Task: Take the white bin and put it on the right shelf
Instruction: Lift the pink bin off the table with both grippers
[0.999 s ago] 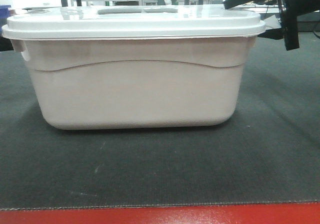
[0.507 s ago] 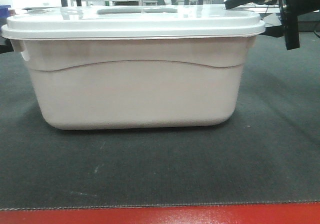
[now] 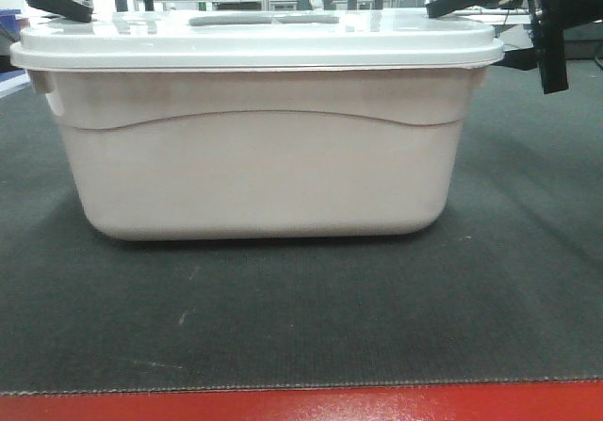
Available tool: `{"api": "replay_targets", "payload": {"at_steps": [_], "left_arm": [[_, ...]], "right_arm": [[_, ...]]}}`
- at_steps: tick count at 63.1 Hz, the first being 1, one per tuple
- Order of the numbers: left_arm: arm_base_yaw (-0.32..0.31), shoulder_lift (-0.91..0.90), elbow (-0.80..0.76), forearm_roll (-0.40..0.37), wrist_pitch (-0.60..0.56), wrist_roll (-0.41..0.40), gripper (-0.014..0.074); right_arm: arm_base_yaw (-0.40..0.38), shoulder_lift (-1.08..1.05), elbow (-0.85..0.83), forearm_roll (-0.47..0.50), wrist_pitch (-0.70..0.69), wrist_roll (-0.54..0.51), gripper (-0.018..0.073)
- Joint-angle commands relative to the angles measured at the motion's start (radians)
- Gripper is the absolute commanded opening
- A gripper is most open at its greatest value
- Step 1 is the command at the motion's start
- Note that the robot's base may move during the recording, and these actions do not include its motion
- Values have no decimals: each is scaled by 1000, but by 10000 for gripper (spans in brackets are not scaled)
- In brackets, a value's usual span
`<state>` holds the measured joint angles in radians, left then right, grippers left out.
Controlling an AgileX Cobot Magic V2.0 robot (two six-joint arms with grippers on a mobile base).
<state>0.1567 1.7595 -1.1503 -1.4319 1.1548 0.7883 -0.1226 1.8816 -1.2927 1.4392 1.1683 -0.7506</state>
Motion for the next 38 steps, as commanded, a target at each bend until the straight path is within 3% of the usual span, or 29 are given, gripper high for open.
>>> {"api": "replay_targets", "payload": {"at_steps": [1, 16, 26, 38], "left_arm": [[-11, -49, -28, -91, 165, 9, 23], [-11, -49, -28, -154, 165, 9, -85], [-11, -49, -28, -200, 165, 9, -103], [-11, -49, -28, -253, 165, 9, -103]], "right_arm": [[1, -50, -33, 88, 164, -17, 370], [1, -68, -33, 137, 168, -17, 327], [1, -98, -41, 166, 168, -17, 201], [1, -145, -41, 233, 168, -17, 172]]}}
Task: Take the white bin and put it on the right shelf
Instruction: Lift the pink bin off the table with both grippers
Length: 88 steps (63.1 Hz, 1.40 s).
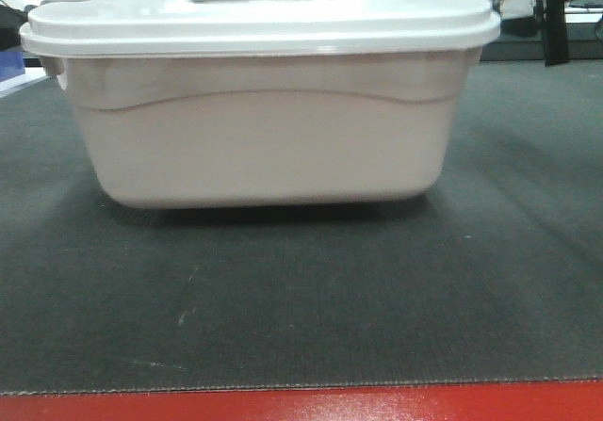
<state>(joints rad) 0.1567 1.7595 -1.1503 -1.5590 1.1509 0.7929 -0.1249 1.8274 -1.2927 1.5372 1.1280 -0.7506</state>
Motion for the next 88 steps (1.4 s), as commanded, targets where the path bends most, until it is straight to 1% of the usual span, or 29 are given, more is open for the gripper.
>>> {"api": "replay_targets", "payload": {"at_steps": [1, 15, 23, 27, 35, 44, 51, 57, 88], "left_arm": [[-11, -49, -28, -129, 169, 4, -103], [-11, -49, -28, -162, 169, 4, -104], [-11, -66, -28, -197, 169, 9, -104], [-11, -87, -31, -219, 169, 35, -104], [-11, -130, -67, -219, 169, 36, -104], [-13, -176, -119, -219, 169, 18, -104], [-15, -204, -154, -219, 169, -21, -104], [-15, -216, -175, -215, 169, -30, -104], [-15, -220, -179, -213, 169, -31, -104]], "right_arm": [[3, -97, -41, 142, 208, -17, 172], [3, -161, -41, 216, 208, -17, 172], [3, -171, -41, 220, 208, -18, 172], [3, -171, -41, 215, 207, -19, 172], [3, -171, -41, 201, 195, -26, 172], [3, -171, -41, 193, 174, -37, 172], [3, -171, -41, 189, 157, -43, 172], [3, -171, -41, 189, 152, -48, 172], [3, -171, -41, 189, 155, -59, 172]]}}
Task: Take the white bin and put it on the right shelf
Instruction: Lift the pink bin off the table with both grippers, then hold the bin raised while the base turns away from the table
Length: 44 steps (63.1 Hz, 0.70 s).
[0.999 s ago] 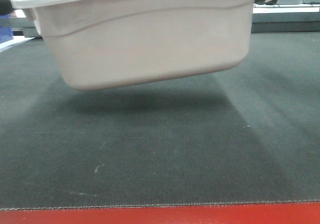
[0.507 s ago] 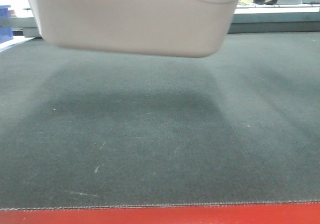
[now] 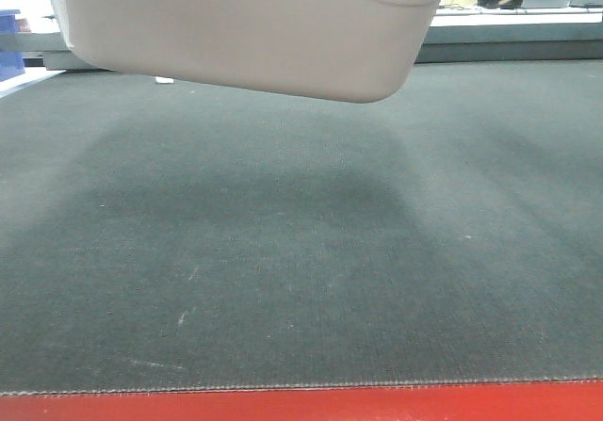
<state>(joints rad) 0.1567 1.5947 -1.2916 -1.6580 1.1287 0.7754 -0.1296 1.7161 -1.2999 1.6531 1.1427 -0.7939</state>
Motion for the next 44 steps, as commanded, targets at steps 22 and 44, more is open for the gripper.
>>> {"api": "replay_targets", "payload": {"at_steps": [22, 44], "left_arm": [[-15, -55, -38, -114, 191, -14, -104], [-15, -55, -38, -114, 191, -14, -104]], "right_arm": [[8, -60, -34, 73, 131, -15, 172], [8, -60, -34, 73, 131, -15, 172]]}}
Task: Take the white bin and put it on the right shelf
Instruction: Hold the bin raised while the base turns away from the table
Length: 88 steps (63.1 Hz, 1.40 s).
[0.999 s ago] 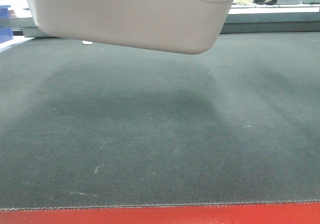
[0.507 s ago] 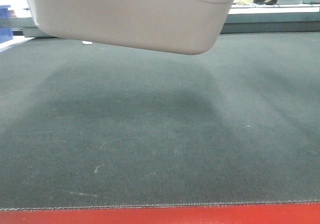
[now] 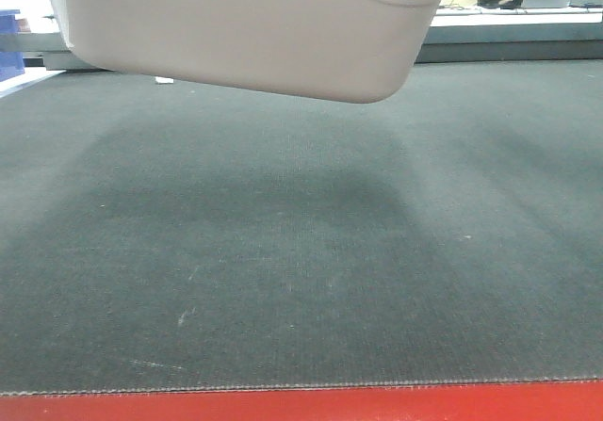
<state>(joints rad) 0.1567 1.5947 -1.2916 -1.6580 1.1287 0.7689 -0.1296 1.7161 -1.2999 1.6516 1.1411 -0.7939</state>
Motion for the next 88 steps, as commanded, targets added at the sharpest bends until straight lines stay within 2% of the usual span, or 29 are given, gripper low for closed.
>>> {"api": "replay_targets", "payload": {"at_steps": [1, 88], "left_arm": [[-15, -55, -38, -114, 191, -7, -104], [-15, -55, -38, -114, 191, -7, -104]], "right_arm": [[8, -60, -34, 75, 132, -15, 172], [8, -60, -34, 75, 127, -15, 172]]}}
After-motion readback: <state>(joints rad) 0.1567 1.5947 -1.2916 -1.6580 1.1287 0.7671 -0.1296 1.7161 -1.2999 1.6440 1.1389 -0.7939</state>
